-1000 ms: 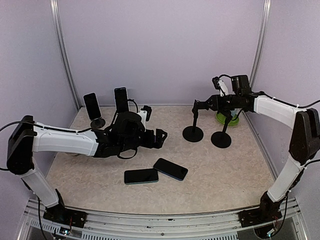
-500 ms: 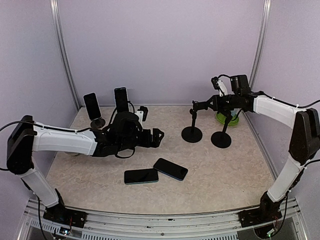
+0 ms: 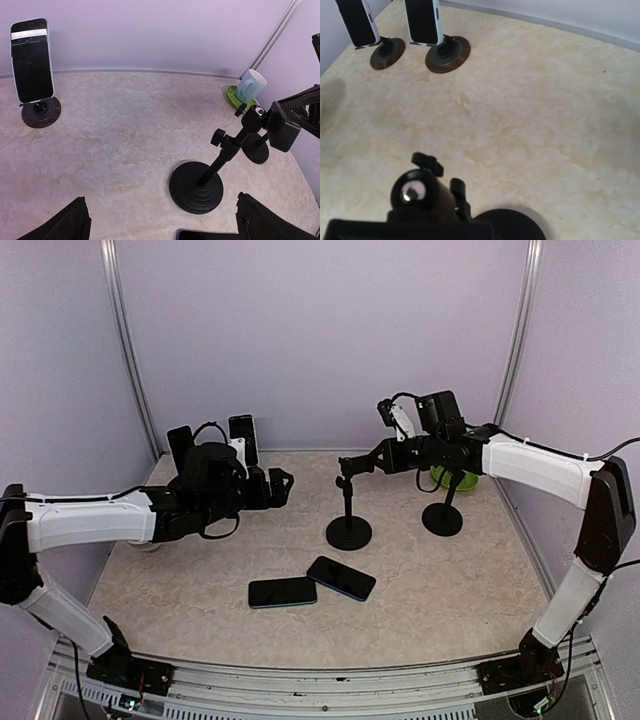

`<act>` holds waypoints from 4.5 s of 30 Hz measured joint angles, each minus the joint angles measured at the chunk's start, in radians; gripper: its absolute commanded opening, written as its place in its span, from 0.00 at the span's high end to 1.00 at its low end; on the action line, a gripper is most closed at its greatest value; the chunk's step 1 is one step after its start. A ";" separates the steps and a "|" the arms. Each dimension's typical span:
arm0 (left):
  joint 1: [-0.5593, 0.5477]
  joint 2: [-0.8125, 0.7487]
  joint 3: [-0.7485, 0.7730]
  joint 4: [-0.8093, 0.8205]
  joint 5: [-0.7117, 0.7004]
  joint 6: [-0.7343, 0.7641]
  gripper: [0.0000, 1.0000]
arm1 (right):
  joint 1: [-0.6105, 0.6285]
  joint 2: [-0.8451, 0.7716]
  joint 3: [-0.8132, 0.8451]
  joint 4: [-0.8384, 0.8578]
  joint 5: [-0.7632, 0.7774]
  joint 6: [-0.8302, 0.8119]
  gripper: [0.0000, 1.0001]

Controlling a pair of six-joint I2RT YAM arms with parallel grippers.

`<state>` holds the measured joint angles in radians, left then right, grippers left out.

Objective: Place the phone on the phone stand
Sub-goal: Move the phone stand to the center of the board, then move the phone to the phone.

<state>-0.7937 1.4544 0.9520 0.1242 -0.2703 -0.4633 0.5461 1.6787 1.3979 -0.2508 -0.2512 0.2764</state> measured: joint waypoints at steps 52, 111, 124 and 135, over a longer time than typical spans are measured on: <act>-0.032 -0.082 -0.060 -0.008 0.035 -0.015 0.01 | 0.183 -0.345 -0.150 0.016 0.175 -0.158 0.00; 0.082 0.320 -0.098 0.245 0.358 -0.168 0.01 | 0.349 0.049 -0.546 0.167 0.144 -0.198 0.07; 0.082 0.245 -0.098 0.232 0.339 -0.157 0.01 | 0.349 0.068 -0.532 0.177 0.145 -0.236 0.40; 0.082 0.187 -0.097 0.181 0.315 -0.133 0.01 | 0.356 0.063 -0.531 0.167 0.155 -0.258 0.46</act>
<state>-0.7120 1.6409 0.8547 0.3054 0.0444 -0.5964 0.9024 1.7420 0.8669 -0.0837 -0.0963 0.0185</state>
